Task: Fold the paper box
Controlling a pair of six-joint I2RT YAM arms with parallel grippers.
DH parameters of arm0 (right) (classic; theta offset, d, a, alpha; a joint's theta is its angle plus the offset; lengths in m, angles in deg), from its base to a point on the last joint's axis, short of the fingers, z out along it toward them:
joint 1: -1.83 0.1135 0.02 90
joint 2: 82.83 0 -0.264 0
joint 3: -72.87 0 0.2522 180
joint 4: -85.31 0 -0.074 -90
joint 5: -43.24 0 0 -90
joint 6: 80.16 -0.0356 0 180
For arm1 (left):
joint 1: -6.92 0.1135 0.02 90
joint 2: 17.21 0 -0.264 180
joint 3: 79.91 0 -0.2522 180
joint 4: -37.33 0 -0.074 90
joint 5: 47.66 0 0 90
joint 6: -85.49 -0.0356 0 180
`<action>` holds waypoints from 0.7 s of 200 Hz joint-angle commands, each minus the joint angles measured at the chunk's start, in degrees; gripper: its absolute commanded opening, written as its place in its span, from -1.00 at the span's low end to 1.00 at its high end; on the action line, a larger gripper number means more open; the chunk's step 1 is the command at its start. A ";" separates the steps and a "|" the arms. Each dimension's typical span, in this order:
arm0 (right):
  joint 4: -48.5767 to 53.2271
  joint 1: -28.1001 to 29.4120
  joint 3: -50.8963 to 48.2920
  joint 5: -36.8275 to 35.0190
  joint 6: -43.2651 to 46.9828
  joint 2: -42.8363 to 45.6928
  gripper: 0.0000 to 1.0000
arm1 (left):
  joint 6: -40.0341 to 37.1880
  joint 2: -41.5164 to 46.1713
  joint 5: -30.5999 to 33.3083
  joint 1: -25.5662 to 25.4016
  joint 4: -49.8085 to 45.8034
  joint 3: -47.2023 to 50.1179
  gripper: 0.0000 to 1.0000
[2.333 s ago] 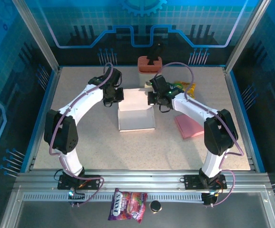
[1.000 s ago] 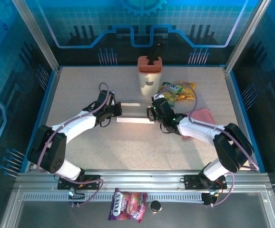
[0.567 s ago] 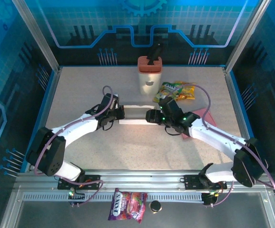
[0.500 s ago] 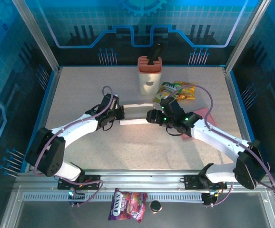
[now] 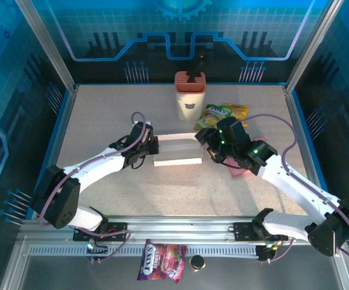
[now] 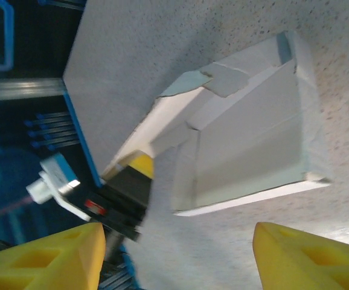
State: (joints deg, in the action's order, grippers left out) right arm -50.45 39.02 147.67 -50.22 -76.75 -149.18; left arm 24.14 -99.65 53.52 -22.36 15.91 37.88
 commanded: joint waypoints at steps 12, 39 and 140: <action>2.75 0.43 7.56 -2.92 -16.46 -6.97 0.31 | 1.68 1.96 4.30 -1.93 -1.88 1.80 -1.00; 2.56 -0.16 11.11 -0.24 -19.38 -12.18 0.26 | 2.20 2.19 6.06 -3.09 -1.61 2.49 -1.00; 1.98 -1.94 11.29 6.15 -19.55 -19.08 -0.56 | 3.57 1.34 10.41 -6.99 -1.58 2.67 -1.00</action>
State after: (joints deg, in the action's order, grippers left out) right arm -48.33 38.08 159.97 -46.05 -95.13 -167.74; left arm 26.72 -98.05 62.00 -27.89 16.20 40.11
